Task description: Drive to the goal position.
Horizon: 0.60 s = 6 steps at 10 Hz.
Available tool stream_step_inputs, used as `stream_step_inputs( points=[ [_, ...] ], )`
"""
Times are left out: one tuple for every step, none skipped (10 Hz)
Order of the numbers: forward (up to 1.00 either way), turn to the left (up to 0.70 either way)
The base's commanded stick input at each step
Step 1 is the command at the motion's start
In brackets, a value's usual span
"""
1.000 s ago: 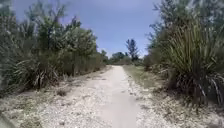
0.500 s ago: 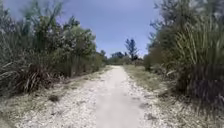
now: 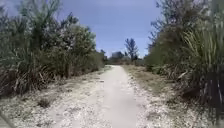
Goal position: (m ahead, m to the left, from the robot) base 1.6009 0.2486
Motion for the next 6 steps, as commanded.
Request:
stream_step_inputs(
  points=[
    [0.50, 0.00],
    [0.50, 0.00],
    [0.50, 0.00],
    [0.50, 0.00],
    [0.50, 0.00],
    [0.50, 0.00]
  ],
)
